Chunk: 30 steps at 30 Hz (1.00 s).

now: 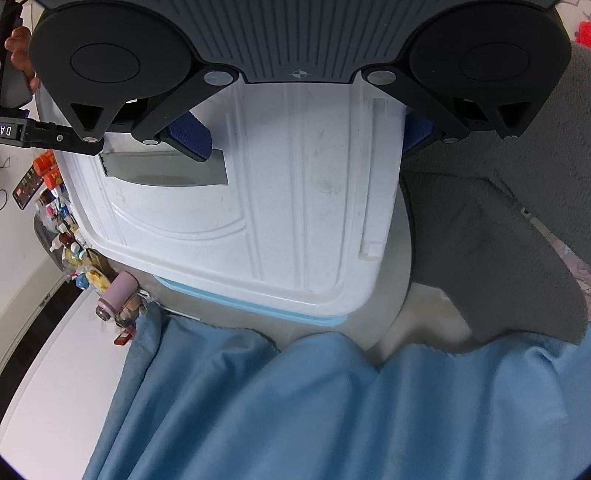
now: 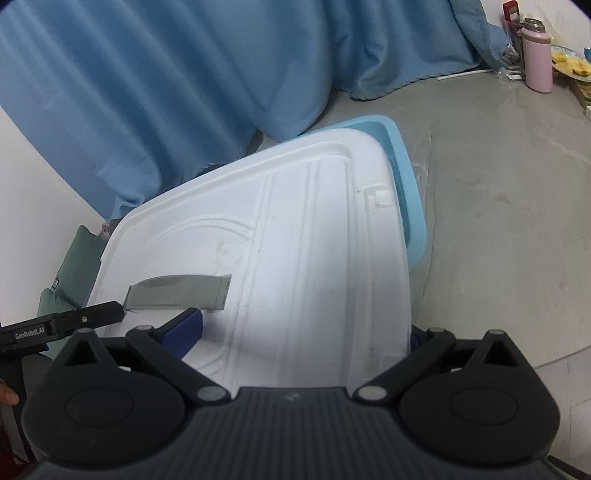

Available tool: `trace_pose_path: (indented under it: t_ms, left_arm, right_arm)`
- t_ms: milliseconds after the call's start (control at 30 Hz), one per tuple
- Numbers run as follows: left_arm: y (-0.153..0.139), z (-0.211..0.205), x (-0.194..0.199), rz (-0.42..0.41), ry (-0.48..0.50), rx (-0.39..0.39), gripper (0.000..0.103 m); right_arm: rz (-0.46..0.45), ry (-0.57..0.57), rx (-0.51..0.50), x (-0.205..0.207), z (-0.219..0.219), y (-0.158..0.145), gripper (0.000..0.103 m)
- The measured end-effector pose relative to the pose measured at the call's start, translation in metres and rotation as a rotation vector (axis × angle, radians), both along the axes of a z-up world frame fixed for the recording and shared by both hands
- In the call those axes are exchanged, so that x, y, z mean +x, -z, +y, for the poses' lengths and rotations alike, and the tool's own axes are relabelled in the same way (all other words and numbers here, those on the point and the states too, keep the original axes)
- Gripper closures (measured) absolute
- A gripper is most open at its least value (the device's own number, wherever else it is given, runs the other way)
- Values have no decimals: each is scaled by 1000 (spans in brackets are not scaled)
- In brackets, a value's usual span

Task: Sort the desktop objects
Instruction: 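Lower the white lid with both tools onto the rim of the blue bin, then press the lid down with both tools and release it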

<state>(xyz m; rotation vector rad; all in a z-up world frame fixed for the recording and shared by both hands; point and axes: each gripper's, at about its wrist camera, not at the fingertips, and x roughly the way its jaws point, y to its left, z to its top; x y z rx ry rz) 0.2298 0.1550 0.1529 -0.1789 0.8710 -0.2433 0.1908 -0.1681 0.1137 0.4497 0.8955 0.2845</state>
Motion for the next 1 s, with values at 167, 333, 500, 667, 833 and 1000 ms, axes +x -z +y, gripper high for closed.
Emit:
trace_pose_path:
  t_ms: [167,333,500,667,833,1000]
  left_arm:
    - [0,-5,24,-3,-15,-1,0]
    - [-1,-9,50,-6,-28,-2,0]
    - [-2,-14,74,-10,-37,2,0]
    - [0,-18,95,-12,-39,-7,0]
    - [4,-17,112,-5,-50,-15,0]
    - [8,-15,127,1,-60,1,0]
  right_arm:
    - [2,-15,-3,26,-5,0,1]
    - [-4,-29,-4,51,-8,0,1]
    - [0,-35,1,75,-14,2,1]
    - [-1,-36,3,93,-21,5,1]
    - [-1,-46,0,109,-21,6,1]
    - [43,-20,-105,118,-24,2,1]
